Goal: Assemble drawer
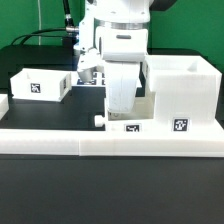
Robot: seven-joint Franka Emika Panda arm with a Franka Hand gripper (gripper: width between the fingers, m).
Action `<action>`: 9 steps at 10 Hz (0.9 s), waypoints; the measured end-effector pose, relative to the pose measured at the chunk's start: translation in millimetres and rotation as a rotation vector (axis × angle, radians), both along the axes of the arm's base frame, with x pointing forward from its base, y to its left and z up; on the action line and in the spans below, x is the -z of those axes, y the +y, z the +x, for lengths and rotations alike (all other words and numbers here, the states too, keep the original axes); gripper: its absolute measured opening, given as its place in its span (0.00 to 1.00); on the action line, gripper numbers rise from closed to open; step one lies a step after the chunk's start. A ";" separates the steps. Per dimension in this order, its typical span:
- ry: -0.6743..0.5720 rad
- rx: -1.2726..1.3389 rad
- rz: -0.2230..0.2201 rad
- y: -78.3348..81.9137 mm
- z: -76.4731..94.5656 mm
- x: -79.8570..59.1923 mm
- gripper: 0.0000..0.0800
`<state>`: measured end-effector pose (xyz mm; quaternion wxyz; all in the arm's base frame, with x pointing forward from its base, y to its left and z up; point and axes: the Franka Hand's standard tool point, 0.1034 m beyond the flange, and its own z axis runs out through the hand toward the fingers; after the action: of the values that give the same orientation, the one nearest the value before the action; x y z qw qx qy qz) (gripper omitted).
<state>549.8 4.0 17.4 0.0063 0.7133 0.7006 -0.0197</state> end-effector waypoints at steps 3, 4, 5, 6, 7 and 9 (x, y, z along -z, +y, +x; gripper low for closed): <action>0.032 0.001 -0.021 -3.3 6.4 -31.8 0.54; 0.042 0.007 -0.029 -8.5 6.2 -41.6 0.75; 0.046 0.010 -0.033 -14.3 6.9 -47.7 0.80; 0.052 0.000 -0.036 -21.5 6.4 -51.4 0.80; 0.065 -0.028 -0.040 -34.6 4.5 -52.9 0.81; 0.127 -0.083 -0.040 -67.8 -5.1 -38.1 0.81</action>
Offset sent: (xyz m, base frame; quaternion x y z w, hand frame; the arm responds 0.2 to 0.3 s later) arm -0.0018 -0.0116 0.0458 0.0405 -0.0056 0.0103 0.9991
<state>544.7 -63.8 55.4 -0.0232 0.6808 0.7278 -0.0787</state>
